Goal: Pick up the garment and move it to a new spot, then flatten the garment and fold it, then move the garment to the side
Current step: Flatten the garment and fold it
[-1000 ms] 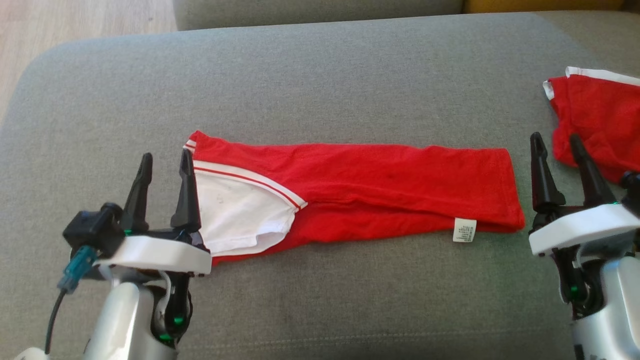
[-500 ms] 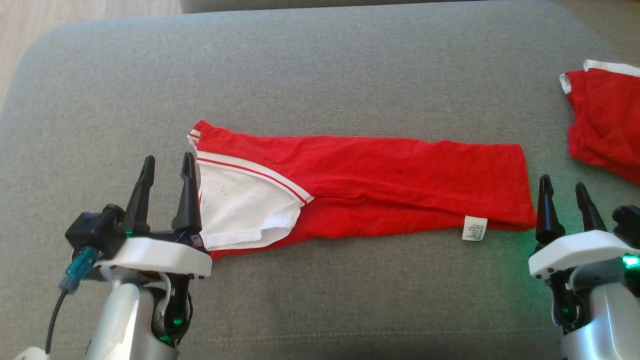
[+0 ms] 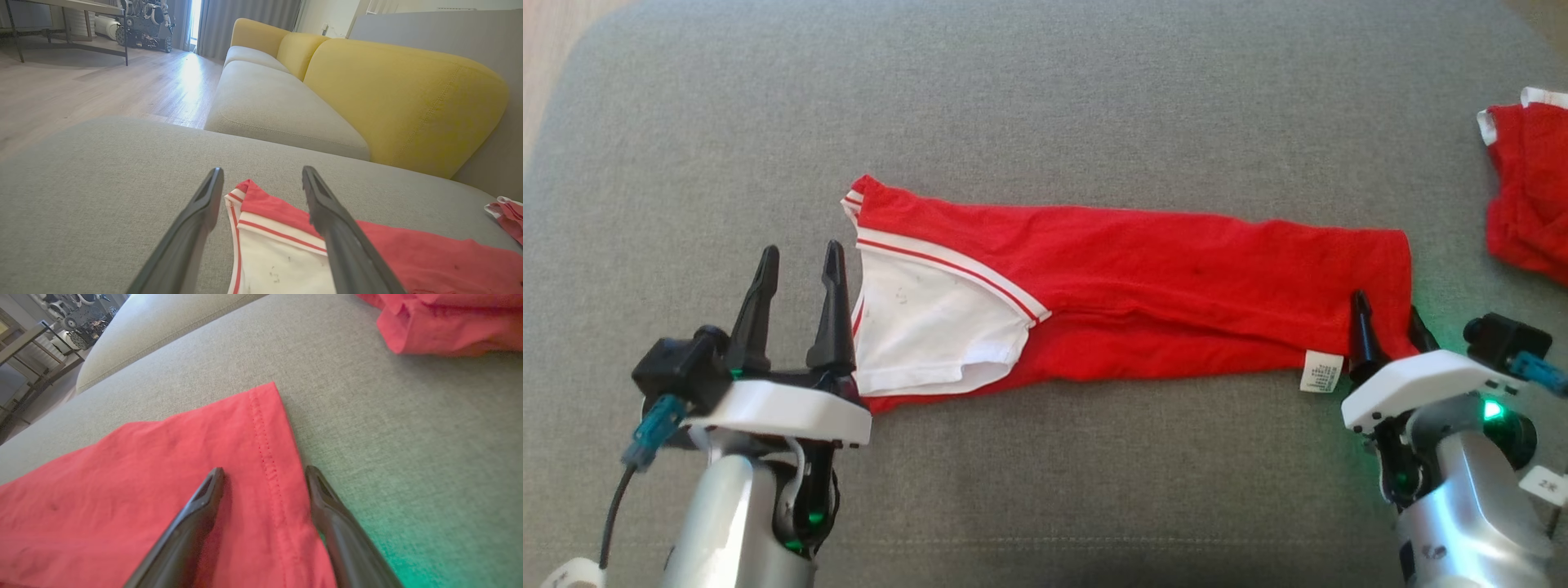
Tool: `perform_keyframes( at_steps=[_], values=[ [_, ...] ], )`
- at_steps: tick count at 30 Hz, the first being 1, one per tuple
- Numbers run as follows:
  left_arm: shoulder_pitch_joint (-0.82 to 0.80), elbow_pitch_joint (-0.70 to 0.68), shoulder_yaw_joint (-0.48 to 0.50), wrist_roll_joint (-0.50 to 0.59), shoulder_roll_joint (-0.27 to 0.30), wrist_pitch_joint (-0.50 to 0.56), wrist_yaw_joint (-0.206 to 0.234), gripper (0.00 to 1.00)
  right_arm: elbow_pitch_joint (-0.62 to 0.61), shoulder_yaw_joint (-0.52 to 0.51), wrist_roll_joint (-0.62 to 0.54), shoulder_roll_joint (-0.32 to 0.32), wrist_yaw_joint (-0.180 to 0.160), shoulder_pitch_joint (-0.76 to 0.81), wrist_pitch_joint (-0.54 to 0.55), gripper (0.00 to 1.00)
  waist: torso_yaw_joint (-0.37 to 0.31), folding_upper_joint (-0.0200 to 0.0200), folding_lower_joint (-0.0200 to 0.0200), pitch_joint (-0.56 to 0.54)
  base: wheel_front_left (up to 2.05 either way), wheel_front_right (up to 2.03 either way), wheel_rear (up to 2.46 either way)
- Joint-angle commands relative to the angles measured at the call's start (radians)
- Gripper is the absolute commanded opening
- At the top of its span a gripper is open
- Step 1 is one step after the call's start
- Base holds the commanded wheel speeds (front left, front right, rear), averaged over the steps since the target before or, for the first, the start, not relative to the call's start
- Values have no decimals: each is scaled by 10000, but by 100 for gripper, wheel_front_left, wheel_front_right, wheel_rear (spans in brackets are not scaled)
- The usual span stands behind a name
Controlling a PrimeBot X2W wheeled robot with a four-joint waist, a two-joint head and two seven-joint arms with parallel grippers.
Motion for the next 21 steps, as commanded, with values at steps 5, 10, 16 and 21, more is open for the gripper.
perform_keyframes(
  at_steps=[5,10,16,21],
  values=[
    [-506,-382,232,-31,44,-122,93,100,636,235,-167,-31,-6,-799,-181,100,66,0,0,127,0,0,0],
    [-563,-381,200,-52,44,-122,112,100,1229,710,-27,-31,-6,-957,34,100,96,0,0,143,0,0,0],
    [-580,-375,479,33,44,-122,81,100,1503,1087,74,-123,-6,-962,3,0,65,0,0,-50,0,0,0],
    [-511,-367,619,48,44,-122,65,100,1455,906,-261,-474,-6,-960,-303,0,-1,0,0,-223,0,0,0]
  ],
)
